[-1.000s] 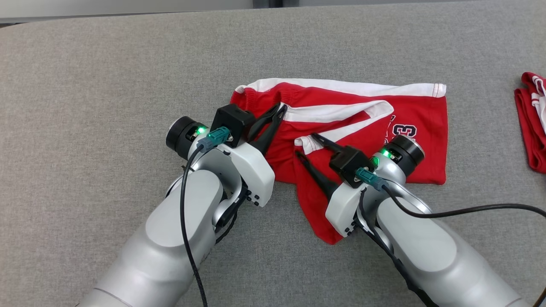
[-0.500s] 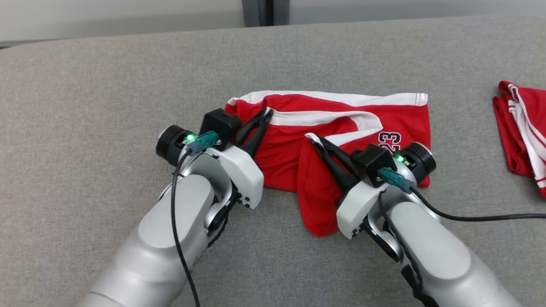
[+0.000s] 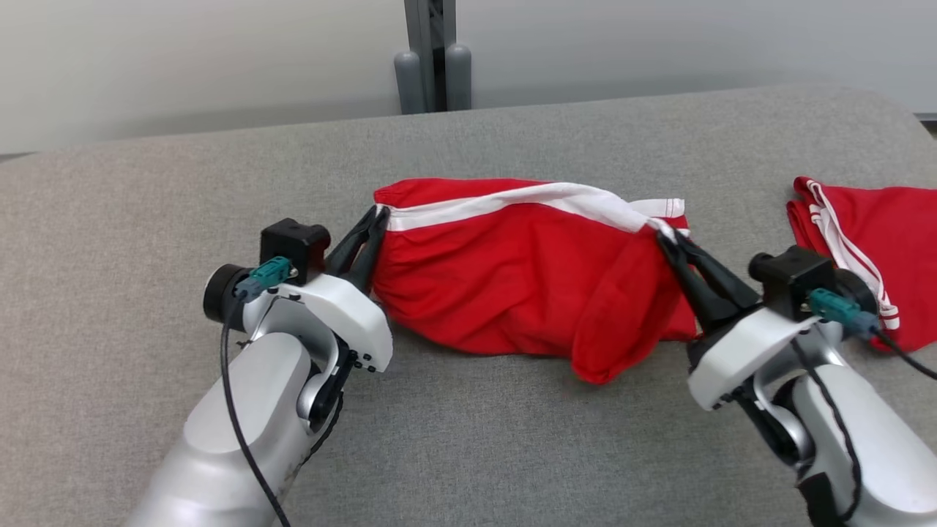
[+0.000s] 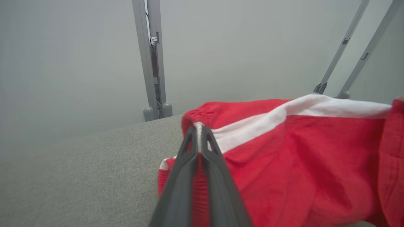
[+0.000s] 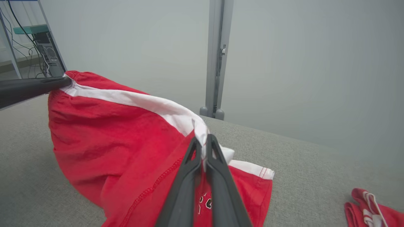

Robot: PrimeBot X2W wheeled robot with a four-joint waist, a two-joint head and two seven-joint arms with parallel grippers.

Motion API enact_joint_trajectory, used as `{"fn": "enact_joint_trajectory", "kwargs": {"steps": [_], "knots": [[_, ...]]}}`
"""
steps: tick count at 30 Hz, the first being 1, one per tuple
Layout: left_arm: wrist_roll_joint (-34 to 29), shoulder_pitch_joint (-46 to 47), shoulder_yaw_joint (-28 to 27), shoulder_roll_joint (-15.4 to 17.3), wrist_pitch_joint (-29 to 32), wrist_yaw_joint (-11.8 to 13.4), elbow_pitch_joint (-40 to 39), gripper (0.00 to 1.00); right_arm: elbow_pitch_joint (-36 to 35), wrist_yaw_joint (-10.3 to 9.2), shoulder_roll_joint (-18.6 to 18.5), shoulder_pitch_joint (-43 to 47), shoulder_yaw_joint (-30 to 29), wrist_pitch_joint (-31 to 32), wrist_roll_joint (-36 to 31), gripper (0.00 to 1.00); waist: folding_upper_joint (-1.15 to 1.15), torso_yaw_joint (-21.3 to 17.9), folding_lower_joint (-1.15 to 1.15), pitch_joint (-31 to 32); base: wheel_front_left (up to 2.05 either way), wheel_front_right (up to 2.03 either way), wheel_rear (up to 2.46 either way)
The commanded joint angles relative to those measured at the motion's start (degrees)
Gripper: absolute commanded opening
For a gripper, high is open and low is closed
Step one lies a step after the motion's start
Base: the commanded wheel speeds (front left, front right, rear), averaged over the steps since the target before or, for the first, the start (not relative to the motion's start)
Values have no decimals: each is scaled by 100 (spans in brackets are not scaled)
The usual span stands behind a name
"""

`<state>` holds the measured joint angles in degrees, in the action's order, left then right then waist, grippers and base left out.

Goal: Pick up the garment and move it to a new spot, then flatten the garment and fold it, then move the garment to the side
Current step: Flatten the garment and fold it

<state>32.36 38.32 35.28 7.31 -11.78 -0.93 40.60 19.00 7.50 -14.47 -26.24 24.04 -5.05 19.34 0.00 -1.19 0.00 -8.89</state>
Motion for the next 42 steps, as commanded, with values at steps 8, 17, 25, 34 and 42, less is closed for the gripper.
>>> {"fn": "enact_joint_trajectory", "kwargs": {"steps": [8,17,25,34,42], "knots": [[234,-210,-372,254,-180,184,-374,0,-110,-1,-264,129,-642,194,300,0,0,17,0,244,0,0,0],[381,-360,-666,455,-251,326,-985,0,-274,-1,-469,-361,-601,138,394,0,0,79,0,540,0,0,0],[510,-336,-957,658,-197,609,-1606,0,-525,-1,-863,-933,-184,-397,227,0,0,108,0,838,0,0,0],[612,-654,-989,759,-9,814,-2049,0,-218,-2,-1036,-699,-7,-435,460,0,0,145,0,836,0,0,0],[614,-854,-826,697,39,778,-1893,0,160,-3,-1128,-232,186,-390,808,100,0,115,0,651,0,0,0]]}}
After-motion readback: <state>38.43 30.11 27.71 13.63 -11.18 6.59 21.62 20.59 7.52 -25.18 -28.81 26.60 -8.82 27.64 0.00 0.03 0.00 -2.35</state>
